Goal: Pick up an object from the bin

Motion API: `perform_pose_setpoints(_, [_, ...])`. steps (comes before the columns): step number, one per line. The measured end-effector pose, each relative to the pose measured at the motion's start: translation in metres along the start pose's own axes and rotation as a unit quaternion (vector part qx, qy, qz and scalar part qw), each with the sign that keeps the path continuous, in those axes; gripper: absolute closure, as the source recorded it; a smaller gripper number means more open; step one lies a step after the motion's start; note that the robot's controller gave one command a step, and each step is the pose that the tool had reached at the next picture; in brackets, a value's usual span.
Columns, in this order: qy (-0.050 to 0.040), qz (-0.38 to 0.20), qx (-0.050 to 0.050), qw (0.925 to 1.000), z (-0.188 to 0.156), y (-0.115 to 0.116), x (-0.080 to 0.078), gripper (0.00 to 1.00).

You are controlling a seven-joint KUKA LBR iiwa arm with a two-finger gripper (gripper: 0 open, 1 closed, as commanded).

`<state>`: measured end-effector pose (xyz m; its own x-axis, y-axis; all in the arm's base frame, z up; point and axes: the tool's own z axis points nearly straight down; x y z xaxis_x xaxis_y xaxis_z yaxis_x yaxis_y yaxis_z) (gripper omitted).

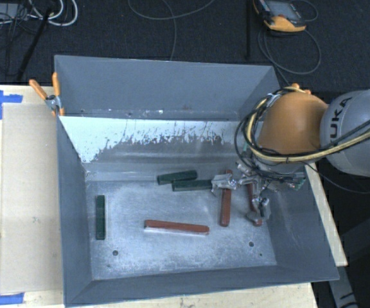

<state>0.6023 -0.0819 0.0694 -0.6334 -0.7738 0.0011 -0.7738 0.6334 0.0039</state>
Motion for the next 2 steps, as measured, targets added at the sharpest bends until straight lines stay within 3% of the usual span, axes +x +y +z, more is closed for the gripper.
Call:
perform_pose_setpoints(1, [-0.0013, 0.002, 0.001, 1.0000, -0.001, -0.001, 0.000, 1.00])
perform_pose_setpoints(2, [-0.0027, -0.119, 0.004, 0.9929, -0.112, 0.023, -0.016, 1.00])
